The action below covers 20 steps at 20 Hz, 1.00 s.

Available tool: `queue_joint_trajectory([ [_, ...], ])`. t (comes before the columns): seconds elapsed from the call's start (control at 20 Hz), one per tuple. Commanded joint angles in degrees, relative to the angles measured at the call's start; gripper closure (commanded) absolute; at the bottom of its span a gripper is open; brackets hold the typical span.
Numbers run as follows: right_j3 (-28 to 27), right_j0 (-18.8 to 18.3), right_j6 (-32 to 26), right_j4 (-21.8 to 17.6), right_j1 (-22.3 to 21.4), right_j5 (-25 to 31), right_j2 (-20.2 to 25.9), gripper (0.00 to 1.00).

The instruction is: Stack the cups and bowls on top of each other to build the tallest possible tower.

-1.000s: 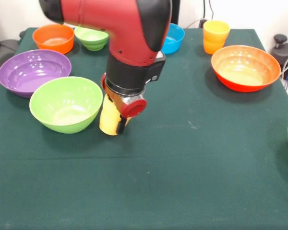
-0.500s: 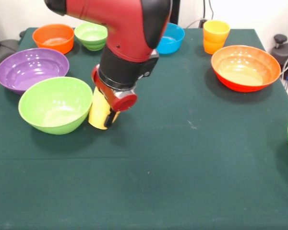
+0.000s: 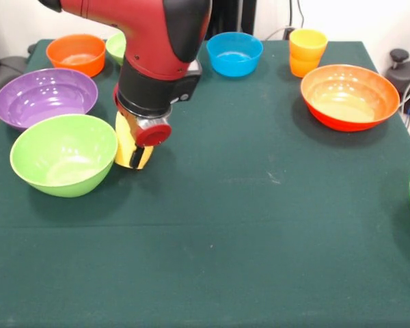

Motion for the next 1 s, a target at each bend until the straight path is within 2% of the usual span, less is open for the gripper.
queue_joint_trajectory([
  [0.05,6.16,1.14,6.70,3.18,-0.36,-3.89,1.40,0.00],
  [0.3,6.60,0.80,5.76,5.56,-0.30,-3.82,1.90,0.00],
  [0.45,8.60,-0.15,6.75,9.05,-0.81,-4.11,3.56,0.00],
  [0.65,10.34,0.75,11.15,14.61,-0.87,-3.88,3.24,0.00],
  [0.75,9.54,3.05,14.48,16.27,0.07,-4.20,0.32,0.00],
  [0.85,5.47,8.79,19.78,15.80,3.09,-2.59,-7.26,0.00],
  [0.9,2.96,12.69,22.21,16.96,5.75,-1.38,-12.84,1.00],
  [1.0,-2.78,18.69,30.17,15.67,11.20,3.72,-21.82,1.00],
])
